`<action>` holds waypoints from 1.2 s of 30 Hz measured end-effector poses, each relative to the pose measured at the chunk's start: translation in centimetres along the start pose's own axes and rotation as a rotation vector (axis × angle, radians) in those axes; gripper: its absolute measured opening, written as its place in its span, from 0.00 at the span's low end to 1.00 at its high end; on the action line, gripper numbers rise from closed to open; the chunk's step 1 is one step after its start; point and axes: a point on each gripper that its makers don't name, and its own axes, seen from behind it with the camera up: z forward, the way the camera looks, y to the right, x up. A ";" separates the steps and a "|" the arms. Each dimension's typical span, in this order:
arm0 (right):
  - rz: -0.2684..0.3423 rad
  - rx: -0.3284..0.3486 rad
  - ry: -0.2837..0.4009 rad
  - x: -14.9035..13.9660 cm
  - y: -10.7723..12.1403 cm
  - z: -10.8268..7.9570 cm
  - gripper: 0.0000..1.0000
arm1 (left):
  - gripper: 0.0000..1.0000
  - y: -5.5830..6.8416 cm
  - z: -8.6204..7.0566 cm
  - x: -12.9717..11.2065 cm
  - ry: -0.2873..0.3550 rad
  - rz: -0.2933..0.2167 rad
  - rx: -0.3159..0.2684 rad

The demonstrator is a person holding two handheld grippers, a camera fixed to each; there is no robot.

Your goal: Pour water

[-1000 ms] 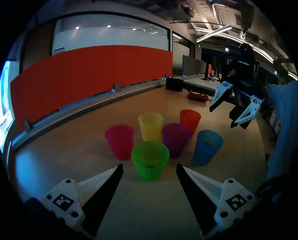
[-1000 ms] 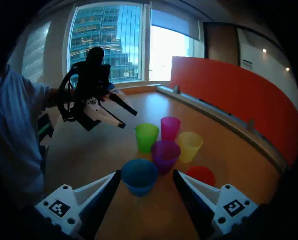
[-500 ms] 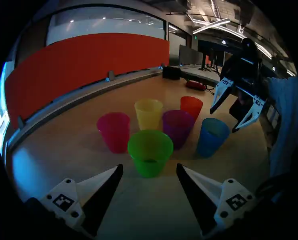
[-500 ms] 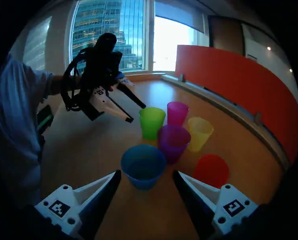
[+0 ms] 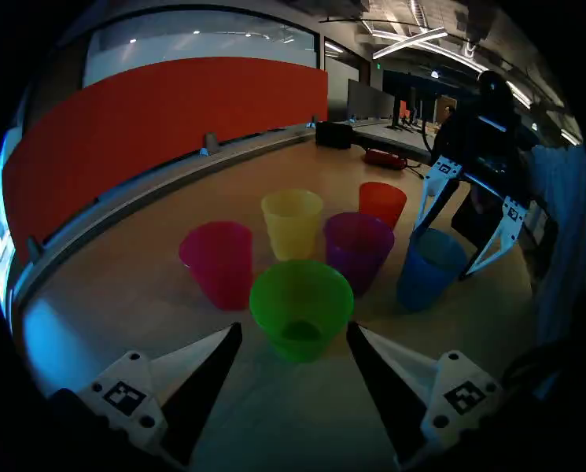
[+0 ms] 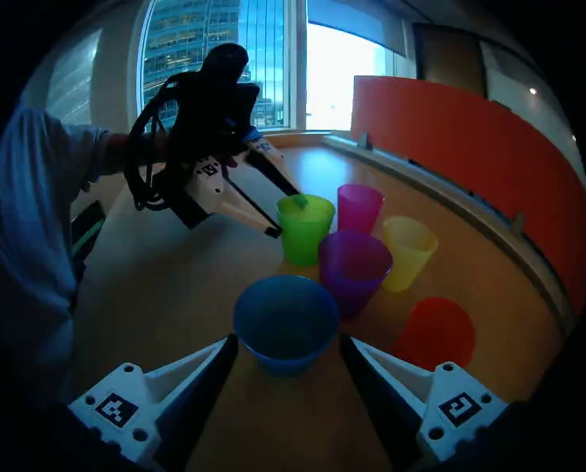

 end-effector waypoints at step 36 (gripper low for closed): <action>-0.002 0.021 0.015 1.0 -0.3 1.7 1.00 | 0.88 0.4 2.1 1.3 0.001 0.029 -0.030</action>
